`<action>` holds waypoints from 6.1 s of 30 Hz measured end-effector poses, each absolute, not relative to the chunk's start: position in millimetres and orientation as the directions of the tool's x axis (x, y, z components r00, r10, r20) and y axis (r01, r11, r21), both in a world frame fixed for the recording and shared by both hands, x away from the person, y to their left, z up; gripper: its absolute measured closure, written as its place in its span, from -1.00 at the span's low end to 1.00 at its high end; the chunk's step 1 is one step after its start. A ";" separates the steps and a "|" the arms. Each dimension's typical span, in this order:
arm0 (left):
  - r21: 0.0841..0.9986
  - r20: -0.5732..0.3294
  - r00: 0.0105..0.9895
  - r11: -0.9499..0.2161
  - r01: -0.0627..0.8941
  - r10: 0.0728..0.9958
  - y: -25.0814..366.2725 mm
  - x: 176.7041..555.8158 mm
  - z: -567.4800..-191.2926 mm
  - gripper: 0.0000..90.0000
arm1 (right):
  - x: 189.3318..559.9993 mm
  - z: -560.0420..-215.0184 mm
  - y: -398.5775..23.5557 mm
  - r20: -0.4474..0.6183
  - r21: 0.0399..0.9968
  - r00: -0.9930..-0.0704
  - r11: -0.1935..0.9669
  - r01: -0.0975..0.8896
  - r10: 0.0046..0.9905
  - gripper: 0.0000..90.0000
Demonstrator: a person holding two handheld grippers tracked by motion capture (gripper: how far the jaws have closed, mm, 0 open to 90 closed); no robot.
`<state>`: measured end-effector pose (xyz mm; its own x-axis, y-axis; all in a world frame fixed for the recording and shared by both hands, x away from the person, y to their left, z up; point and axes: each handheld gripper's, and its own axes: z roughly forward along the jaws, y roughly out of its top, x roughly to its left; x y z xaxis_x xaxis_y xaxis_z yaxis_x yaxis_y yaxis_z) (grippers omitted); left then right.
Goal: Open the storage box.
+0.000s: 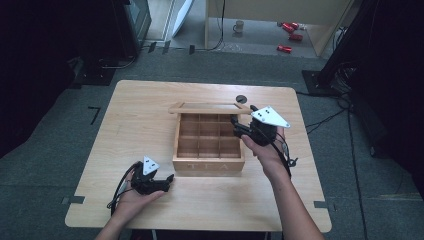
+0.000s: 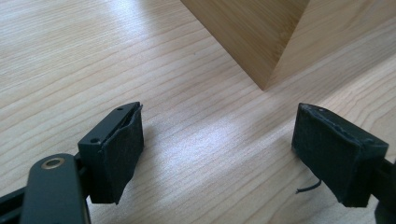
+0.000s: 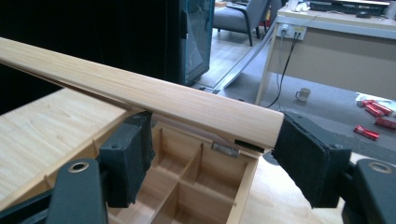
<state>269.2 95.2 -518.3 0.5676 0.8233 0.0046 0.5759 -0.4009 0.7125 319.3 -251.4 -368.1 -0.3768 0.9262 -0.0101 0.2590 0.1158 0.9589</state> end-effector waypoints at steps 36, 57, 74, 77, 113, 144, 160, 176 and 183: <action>0.712 0.003 0.570 -0.402 0.576 0.822 95.4 269.6 -518.3 -0.61 | 394.8 -357.4 -259.8 0.028 0.969 -0.382 0.068 0.236 0.924 -0.08; 0.711 0.003 0.571 -0.403 0.576 0.821 95.6 269.6 -518.2 -0.61 | 441.0 -350.6 -260.0 0.080 0.973 -0.303 -0.008 0.231 0.950 0.18; 0.713 0.001 0.570 -0.400 0.576 0.822 95.5 269.6 -518.3 -0.61 | 474.0 -352.6 -265.1 0.159 0.947 -0.166 -0.103 0.304 0.973 0.48; 0.713 0.000 0.570 -0.399 0.576 0.822 95.5 269.6 -518.3 -0.61 | 476.1 -352.6 -264.9 0.161 0.945 -0.159 -0.106 0.310 0.974 0.49; 0.711 0.005 0.571 -0.404 0.576 0.821 94.8 269.5 -518.4 -0.61 | 445.9 -349.1 -269.6 0.184 0.921 -0.233 -0.085 0.379 0.955 -0.70; 0.712 0.006 0.569 -0.403 0.575 0.822 94.5 269.7 -518.4 -0.60 | 303.2 -391.0 -320.6 0.067 0.919 -0.272 0.047 0.391 0.960 -0.75; 0.712 0.006 0.568 -0.403 0.576 0.823 94.3 269.6 -518.4 -0.60 | 251.1 -429.2 -349.3 0.066 0.902 -0.231 0.041 0.430 0.971 -0.75; 0.712 0.006 0.566 -0.400 0.577 0.825 94.1 269.4 -518.5 -0.60 | 202.9 -485.4 -401.6 0.082 0.843 -0.097 -0.017 0.538 0.992 -0.74; 0.712 0.006 0.564 -0.399 0.577 0.826 94.0 269.3 -518.5 -0.60 | 189.7 -505.5 -417.2 0.092 0.811 -0.056 -0.042 0.584 0.994 -0.74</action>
